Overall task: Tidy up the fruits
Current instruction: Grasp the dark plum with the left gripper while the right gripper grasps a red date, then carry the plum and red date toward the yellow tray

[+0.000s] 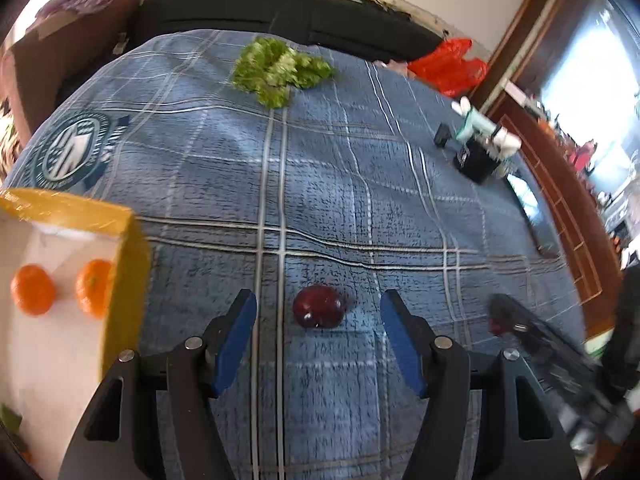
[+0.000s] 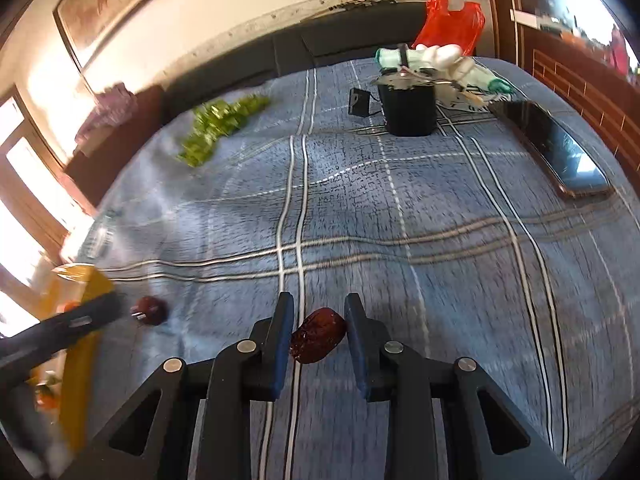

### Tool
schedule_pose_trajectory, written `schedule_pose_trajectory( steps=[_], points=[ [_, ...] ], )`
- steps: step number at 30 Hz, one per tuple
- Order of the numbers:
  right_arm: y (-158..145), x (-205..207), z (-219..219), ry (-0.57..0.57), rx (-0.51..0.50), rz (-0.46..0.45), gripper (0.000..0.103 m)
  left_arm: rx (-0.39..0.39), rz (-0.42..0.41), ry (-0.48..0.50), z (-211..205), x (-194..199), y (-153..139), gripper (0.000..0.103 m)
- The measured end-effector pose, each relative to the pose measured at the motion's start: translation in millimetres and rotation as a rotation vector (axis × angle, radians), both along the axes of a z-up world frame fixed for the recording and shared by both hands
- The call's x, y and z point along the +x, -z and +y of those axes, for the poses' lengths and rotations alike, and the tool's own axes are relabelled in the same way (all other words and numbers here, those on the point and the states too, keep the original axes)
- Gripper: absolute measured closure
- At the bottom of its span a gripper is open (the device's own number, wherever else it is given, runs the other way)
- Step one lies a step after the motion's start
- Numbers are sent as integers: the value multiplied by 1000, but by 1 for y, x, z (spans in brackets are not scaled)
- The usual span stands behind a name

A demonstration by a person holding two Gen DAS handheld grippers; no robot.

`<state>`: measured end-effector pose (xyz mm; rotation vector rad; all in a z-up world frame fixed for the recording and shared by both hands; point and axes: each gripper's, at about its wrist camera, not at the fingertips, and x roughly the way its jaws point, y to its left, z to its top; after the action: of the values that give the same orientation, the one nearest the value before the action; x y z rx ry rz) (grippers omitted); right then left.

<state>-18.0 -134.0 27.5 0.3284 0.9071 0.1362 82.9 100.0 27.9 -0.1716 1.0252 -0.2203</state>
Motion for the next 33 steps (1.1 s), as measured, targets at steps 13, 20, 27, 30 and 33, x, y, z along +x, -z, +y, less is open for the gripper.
schedule_pose_trajectory(
  steps=[13, 20, 27, 30, 33],
  points=[
    [-4, -8, -1, -36, 72, -22, 75, 120, -46, 43, -23, -8, 7, 75],
    [0, -8, 7, -70, 60, -17, 75, 134, -107, 23, -25, -44, -17, 75],
    [2, -10, 16, -91, 30, -20, 75, 170, -155, 11, -33, -80, -36, 75],
    [0, -12, 17, -87, 20, -30, 75, 193, -171, 13, -37, -92, -41, 75],
    [-1, -13, 18, -84, 12, -36, 75, 214, -183, 13, -39, -103, -45, 75]
  ],
)
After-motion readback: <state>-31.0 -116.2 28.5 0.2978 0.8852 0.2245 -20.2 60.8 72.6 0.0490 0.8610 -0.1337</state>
